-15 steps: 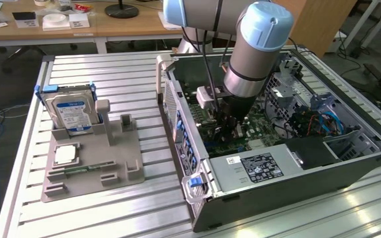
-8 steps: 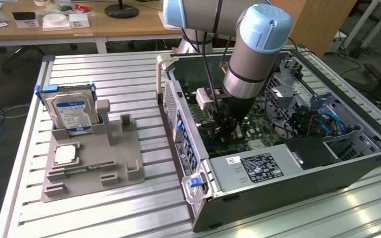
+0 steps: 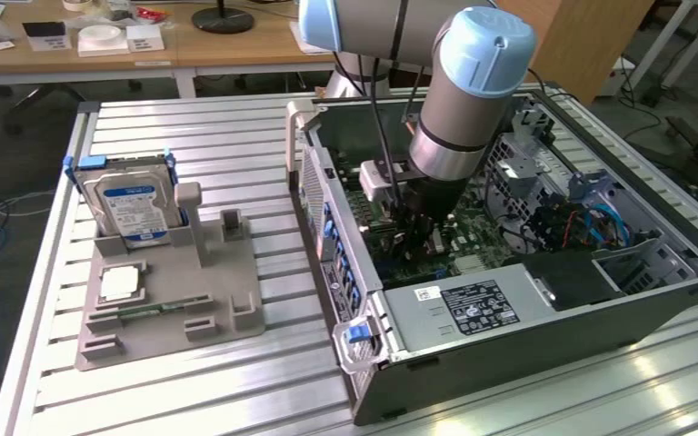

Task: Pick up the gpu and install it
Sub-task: 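Insert the gpu into the slot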

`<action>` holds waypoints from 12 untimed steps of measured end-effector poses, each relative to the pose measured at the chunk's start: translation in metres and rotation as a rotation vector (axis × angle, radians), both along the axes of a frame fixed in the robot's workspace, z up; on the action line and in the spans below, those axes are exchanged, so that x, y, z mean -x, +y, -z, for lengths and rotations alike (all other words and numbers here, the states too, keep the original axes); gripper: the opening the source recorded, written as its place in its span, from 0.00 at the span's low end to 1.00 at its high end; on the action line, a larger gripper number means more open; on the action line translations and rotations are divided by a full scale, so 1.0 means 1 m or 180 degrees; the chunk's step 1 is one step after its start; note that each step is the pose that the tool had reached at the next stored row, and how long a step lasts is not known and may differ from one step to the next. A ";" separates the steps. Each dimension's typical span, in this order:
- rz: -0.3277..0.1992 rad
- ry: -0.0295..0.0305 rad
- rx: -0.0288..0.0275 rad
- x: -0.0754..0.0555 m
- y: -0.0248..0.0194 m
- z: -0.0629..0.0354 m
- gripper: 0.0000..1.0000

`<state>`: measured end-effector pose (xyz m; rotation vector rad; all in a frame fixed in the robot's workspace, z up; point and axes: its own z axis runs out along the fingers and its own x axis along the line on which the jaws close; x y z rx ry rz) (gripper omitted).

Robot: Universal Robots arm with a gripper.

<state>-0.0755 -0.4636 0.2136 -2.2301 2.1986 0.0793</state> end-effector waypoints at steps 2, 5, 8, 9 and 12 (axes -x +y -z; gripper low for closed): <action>0.0000 0.0000 0.0000 0.000 -0.0001 -0.0010 0.28; 0.0000 0.0001 0.0003 0.000 -0.0002 -0.0016 0.28; 0.0000 0.0001 0.0003 0.000 -0.0002 -0.0024 0.28; 0.0000 0.0001 0.0003 0.000 -0.0002 -0.0024 0.28; 0.0000 0.0001 0.0006 0.000 -0.0001 -0.0024 0.28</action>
